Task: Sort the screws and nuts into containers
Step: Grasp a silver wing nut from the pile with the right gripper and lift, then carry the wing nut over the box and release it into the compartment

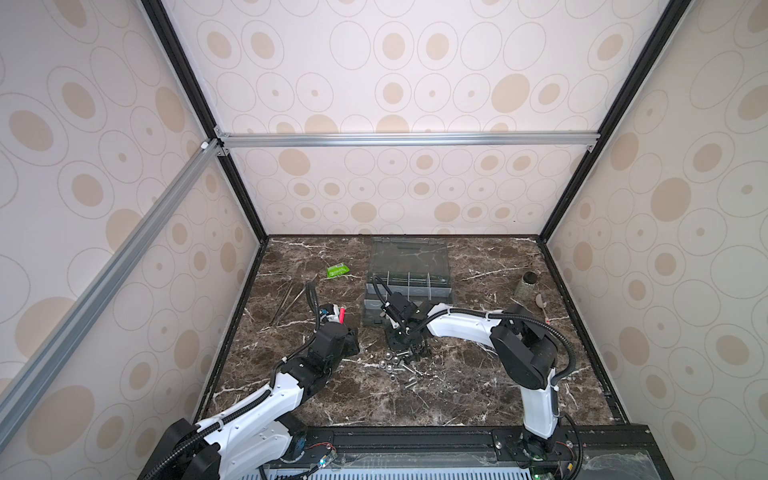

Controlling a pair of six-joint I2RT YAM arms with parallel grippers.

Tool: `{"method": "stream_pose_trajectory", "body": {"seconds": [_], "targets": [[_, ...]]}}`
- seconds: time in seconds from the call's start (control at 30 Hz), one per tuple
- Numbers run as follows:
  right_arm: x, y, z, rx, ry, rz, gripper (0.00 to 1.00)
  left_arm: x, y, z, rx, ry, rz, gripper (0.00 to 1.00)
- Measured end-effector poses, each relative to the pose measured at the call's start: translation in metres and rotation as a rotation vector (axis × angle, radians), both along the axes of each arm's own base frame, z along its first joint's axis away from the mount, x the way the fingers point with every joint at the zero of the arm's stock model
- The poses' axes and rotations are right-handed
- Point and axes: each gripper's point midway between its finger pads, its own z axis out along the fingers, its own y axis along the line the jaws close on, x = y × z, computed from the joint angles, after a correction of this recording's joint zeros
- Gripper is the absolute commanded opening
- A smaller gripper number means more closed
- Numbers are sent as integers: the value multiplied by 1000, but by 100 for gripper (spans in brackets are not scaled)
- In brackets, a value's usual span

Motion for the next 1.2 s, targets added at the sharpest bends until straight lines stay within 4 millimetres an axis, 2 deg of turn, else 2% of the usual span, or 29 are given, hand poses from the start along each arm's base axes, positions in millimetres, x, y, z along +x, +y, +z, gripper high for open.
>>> {"method": "stream_pose_trajectory", "body": {"seconds": [0.2,0.4,0.5,0.63,0.8,0.93,1.2], "targets": [[2,1,9,-13,-11,30,17,0,0,1,-2,-2,0,39],[16,7,36,4,-69,59,17,0,0,2,-6,-8,0,39],[30,7,59,15,-122,68,17,0,0,6,-12,-19,1,39],[60,0,89,20,-205,57,17,1,0,10,-22,-32,0,39],[91,-17,109,2,-264,18,17,-1,-1,8,-25,-28,-7,39],[103,-25,105,-33,-275,7,17,-2,-1,10,-32,-34,-10,39],[98,-29,62,-111,-196,33,22,-3,-1,14,-42,-47,-10,39]]}}
